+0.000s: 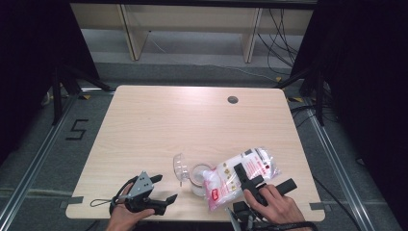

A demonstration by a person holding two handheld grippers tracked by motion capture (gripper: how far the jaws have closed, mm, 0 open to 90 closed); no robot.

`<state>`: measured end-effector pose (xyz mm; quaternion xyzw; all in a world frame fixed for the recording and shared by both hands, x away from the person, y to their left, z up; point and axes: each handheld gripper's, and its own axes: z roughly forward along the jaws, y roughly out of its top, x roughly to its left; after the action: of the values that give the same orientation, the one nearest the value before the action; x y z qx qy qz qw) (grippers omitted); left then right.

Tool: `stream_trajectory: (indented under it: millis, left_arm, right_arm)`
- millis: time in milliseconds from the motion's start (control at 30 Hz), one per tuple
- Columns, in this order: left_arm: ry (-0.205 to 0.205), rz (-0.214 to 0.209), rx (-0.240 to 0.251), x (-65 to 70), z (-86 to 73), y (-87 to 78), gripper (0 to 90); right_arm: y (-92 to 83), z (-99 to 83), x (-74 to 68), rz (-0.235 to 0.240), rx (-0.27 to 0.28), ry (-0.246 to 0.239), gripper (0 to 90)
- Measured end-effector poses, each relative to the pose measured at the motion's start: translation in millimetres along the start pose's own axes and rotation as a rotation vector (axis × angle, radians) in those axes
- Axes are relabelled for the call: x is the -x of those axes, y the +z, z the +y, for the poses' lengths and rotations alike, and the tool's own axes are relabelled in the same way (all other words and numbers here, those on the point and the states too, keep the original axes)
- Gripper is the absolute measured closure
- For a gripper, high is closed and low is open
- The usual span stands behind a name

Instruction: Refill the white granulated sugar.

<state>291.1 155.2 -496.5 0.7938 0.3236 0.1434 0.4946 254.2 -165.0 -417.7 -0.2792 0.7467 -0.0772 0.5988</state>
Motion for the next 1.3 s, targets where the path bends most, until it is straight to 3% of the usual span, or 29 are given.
stream_trajectory:
  millis: [100, 167, 300, 367, 467, 500, 1000, 1033, 1133, 1167, 1233, 1267, 1300]
  left_arm:
    - [0.006, -0.005, -0.002, -0.4, 0.1, 0.0, 15.3]
    - [0.005, -0.001, -0.004, -0.1, 0.1, -0.1, 15.3]
    - [0.012, 0.001, -0.001, -0.7, 0.2, -0.1, 15.3]
    - [-0.002, 0.001, 0.001, 0.0, -0.1, 0.1, 15.3]
    - [0.002, 0.002, 0.001, -0.3, 0.1, -0.1, 15.3]
    - [0.027, -0.001, -0.002, -2.0, 0.7, -0.6, 15.3]
    - [0.026, 0.001, -0.001, -1.9, 0.6, -0.7, 15.3]
    - [0.026, 0.0, -0.002, -1.9, 0.7, -0.5, 15.3]
    - [0.029, 0.0, -0.004, -1.8, 0.6, -0.4, 15.3]
    - [-0.004, -0.005, 0.006, -0.4, -0.3, 0.8, 15.3]
    - [-0.001, -0.005, 0.005, -0.6, -0.2, 0.7, 15.3]
    - [0.001, 0.0, 0.001, -0.4, 0.0, 0.1, 15.3]
    - [0.004, 0.003, -0.003, -0.5, 0.1, -0.2, 15.3]
  right_arm:
    - [1.6, -0.9, -1.2, -0.004, -0.008, 0.062, 63.8]
    - [2.4, -1.7, 0.1, -0.007, 0.0, 0.046, 63.9]
    - [0.5, -7.1, -1.3, -0.003, -0.021, 0.072, 64.2]
    - [0.3, -11.1, -0.6, -0.001, -0.02, 0.045, 64.5]
    - [-0.8, -13.4, -2.3, 0.001, -0.024, 0.048, 64.7]
    - [-2.9, -14.6, -4.7, 0.001, -0.029, 0.057, 64.8]
    - [-9.1, -3.4, -7.4, 0.006, -0.015, 0.055, 65.3]
    - [-7.4, -3.7, -4.4, 0.0, 0.003, 0.011, 65.4]
    - [-7.2, -1.0, -4.7, 0.003, -0.004, 0.043, 65.4]
    - [-5.6, -1.5, -1.3, -0.006, 0.007, -0.002, 65.4]
    - [-4.8, 1.0, -2.4, 0.0, -0.002, 0.05, 65.4]
    - [-2.2, 0.6, 2.0, -0.01, 0.021, -0.005, 65.5]
    - [-1.3, 0.4, 3.0, -0.01, 0.015, 0.004, 65.5]
